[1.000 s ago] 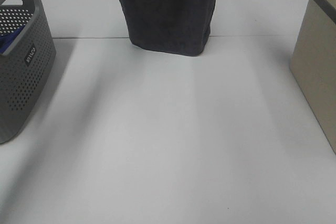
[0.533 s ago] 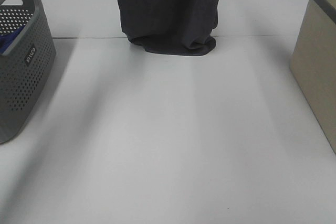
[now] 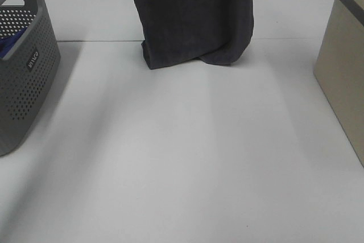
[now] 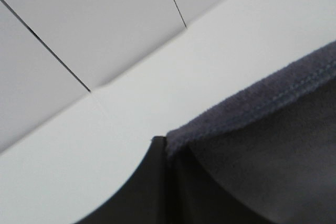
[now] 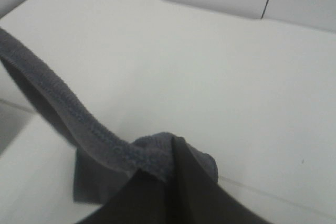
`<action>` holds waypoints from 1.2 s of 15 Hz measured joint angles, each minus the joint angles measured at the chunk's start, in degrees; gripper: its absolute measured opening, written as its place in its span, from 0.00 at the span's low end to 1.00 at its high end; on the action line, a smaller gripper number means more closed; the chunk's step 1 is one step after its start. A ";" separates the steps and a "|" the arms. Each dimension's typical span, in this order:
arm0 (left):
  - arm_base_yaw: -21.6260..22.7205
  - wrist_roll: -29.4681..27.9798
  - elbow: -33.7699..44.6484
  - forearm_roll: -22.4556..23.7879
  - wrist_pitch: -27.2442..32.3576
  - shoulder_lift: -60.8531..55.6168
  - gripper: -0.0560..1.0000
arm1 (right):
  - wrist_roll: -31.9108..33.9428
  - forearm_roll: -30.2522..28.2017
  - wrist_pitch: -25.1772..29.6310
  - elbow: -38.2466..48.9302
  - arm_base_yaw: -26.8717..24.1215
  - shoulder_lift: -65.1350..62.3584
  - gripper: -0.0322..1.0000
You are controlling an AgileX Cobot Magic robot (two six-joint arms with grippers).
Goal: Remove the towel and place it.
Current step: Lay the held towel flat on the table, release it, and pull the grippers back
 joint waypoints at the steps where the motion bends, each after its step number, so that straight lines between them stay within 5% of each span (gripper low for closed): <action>1: 0.00 -0.06 0.00 -1.20 7.45 -1.60 0.05 | -0.92 1.15 4.64 0.00 0.00 -0.92 0.04; 3: 0.00 -1.49 -0.06 -4.70 18.85 -4.76 0.05 | -1.72 2.18 13.41 0.00 0.00 -3.50 0.04; 8: 0.00 -13.24 4.07 -5.50 20.28 -7.22 0.05 | -2.81 5.50 20.74 0.00 0.00 -4.47 0.04; 12: 0.00 -13.64 24.29 -6.82 20.23 -20.23 0.05 | -2.98 9.22 20.68 4.98 0.00 -10.08 0.04; 16: -0.57 -13.18 53.06 -10.20 20.05 -42.34 0.05 | -3.04 14.09 20.57 27.27 0.23 -23.95 0.04; 18: -0.63 -11.86 59.19 -12.15 19.77 -46.81 0.05 | -3.04 15.01 20.57 32.43 0.46 -27.62 0.04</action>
